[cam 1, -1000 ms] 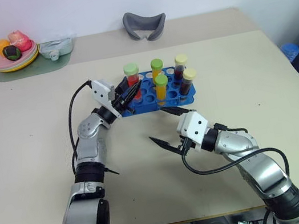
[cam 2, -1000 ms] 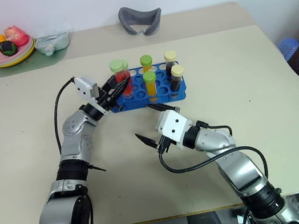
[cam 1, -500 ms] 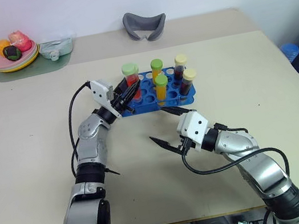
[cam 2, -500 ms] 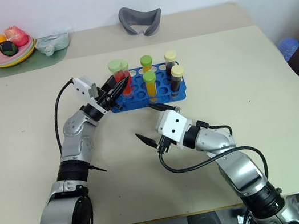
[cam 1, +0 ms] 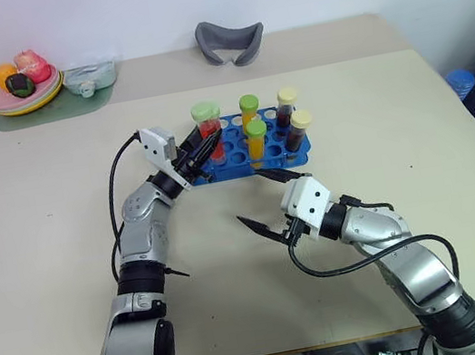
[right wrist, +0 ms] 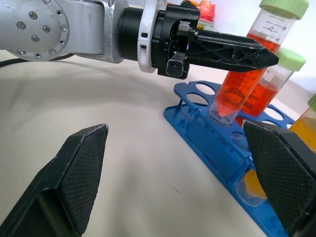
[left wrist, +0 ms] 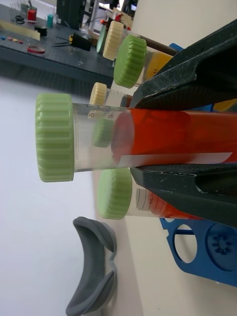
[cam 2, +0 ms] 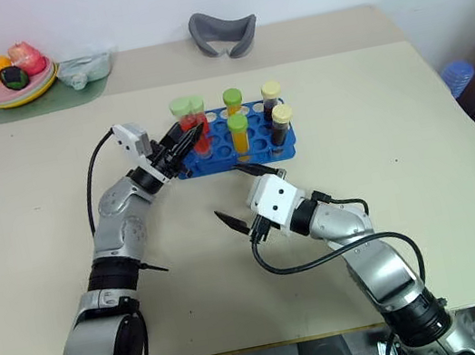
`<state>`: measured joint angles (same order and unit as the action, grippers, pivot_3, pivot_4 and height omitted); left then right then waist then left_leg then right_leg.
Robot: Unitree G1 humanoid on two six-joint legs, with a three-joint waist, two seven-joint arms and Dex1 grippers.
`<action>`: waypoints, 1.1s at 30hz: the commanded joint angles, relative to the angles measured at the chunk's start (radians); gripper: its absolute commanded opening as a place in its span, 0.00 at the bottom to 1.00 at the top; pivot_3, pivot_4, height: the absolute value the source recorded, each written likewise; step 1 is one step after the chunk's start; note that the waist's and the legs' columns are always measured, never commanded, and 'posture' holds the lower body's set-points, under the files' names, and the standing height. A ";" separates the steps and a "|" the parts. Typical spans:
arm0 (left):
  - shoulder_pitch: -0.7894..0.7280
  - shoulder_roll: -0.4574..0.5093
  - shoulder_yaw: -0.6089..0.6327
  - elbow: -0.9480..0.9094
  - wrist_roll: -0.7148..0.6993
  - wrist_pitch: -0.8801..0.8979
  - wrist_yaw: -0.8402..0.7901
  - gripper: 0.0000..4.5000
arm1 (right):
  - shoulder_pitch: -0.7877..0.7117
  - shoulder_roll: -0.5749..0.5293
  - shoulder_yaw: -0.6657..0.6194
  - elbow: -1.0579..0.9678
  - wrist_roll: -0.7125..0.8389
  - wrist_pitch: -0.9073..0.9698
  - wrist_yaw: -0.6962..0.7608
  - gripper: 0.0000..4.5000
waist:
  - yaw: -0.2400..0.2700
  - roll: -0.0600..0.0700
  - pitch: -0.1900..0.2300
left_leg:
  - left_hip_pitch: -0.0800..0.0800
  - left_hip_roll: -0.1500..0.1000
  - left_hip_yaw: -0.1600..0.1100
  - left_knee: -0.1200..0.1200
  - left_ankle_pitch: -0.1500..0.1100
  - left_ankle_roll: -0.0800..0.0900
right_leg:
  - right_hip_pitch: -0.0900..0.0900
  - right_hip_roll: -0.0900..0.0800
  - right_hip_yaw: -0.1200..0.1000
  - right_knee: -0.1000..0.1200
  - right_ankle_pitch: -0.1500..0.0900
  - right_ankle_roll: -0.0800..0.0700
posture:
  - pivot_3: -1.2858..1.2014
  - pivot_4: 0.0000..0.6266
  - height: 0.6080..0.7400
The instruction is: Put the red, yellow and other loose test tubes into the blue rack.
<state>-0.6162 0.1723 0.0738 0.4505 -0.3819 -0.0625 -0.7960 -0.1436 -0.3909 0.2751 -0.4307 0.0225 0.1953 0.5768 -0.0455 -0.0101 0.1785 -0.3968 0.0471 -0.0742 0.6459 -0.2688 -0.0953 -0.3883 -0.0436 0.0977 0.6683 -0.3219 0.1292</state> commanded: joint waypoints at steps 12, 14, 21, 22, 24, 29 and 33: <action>-0.055 0.026 0.028 0.130 0.015 0.025 0.012 0.24 | -0.011 0.046 0.023 0.036 -0.039 -0.066 -0.034 1.00 | -0.001 0.000 0.000 | 0.003 0.000 0.000 0.000 -0.001 0.002 | 0.002 0.000 0.000 0.000 0.000 0.000 | 0.52 0.24 1.00; -0.061 0.029 0.029 0.137 0.014 0.031 0.005 0.24 | -0.010 0.049 0.023 0.038 -0.041 -0.069 -0.036 1.00 | -0.001 0.000 0.000 | 0.003 0.000 0.000 0.000 -0.001 0.002 | 0.002 0.000 0.000 0.000 0.000 0.000 | 0.52 0.24 1.00; -0.069 0.032 0.028 0.130 -0.011 0.101 -0.046 0.24 | -0.013 0.064 0.022 0.055 -0.051 -0.086 -0.049 1.00 | -0.001 0.000 0.000 | 0.003 0.000 0.000 0.000 -0.001 0.002 | 0.003 0.000 0.000 -0.001 0.000 0.000 | 0.52 0.24 1.00; -0.068 0.030 0.028 0.122 -0.017 0.112 -0.052 0.24 | -0.013 0.064 0.021 0.056 -0.051 -0.088 -0.050 1.00 | 0.000 0.000 0.000 | 0.004 0.000 0.000 0.000 -0.001 0.002 | 0.004 0.000 0.000 -0.001 0.000 0.000 | 0.52 0.24 1.00; -0.064 0.027 0.023 0.105 -0.028 0.139 -0.067 0.24 | -0.012 0.066 0.021 0.058 -0.052 -0.091 -0.051 1.00 | 0.000 0.000 0.000 | 0.004 0.000 0.000 0.000 -0.001 0.002 | 0.004 0.000 0.000 -0.001 0.000 0.000 | 0.52 0.24 1.00; -0.054 0.027 0.012 0.073 -0.038 0.195 -0.094 0.24 | -0.013 0.068 0.020 0.063 -0.055 -0.098 -0.051 1.00 | 0.001 0.000 0.000 | 0.004 0.000 0.000 0.000 -0.001 0.002 | 0.004 0.000 0.000 -0.001 0.000 0.000 | 0.52 0.24 1.00; -0.047 0.027 0.012 0.056 -0.034 0.207 -0.095 0.24 | -0.013 0.070 0.020 0.063 -0.056 -0.099 -0.050 1.00 | 0.001 0.000 0.000 | 0.004 0.000 0.000 0.000 -0.001 0.003 | 0.004 0.000 0.000 -0.002 0.000 0.000 | 0.52 0.24 1.00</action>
<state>-0.6837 0.2000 0.1077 0.5027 -0.4274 0.1208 -0.8829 -0.1457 -0.3323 0.2956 -0.3485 -0.0352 0.1215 0.5339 -0.0445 -0.0103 0.1782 -0.3931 0.0472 -0.0744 0.6454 -0.2703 -0.0927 -0.3839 -0.0433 0.0977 0.6665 -0.3220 0.1292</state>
